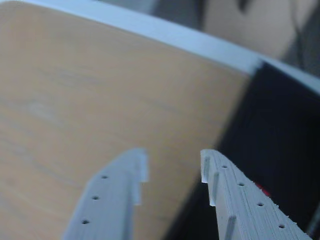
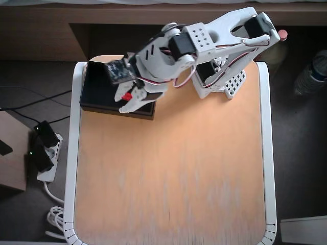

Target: Grasp a lego block and put it in the bin.

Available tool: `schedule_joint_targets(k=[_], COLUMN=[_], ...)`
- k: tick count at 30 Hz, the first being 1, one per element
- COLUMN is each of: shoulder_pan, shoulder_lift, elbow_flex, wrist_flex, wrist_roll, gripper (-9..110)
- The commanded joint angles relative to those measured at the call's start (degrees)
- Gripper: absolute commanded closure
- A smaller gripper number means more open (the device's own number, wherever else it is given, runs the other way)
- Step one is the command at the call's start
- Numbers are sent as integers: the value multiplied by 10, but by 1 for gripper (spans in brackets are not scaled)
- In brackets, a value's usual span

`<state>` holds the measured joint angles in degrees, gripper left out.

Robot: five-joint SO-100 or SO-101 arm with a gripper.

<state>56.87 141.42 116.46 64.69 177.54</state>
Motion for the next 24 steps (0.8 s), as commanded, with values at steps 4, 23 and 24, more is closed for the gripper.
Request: schedule_joint_targets(k=[4, 23, 24], shoulder_pan=[-143, -519, -533], shoulder_lift=[67, 213, 226], elbow_flex=[-7, 165, 185], wrist_flex=[-20, -21, -21], wrist_roll=[0, 34, 31], gripper=[101, 101, 101])
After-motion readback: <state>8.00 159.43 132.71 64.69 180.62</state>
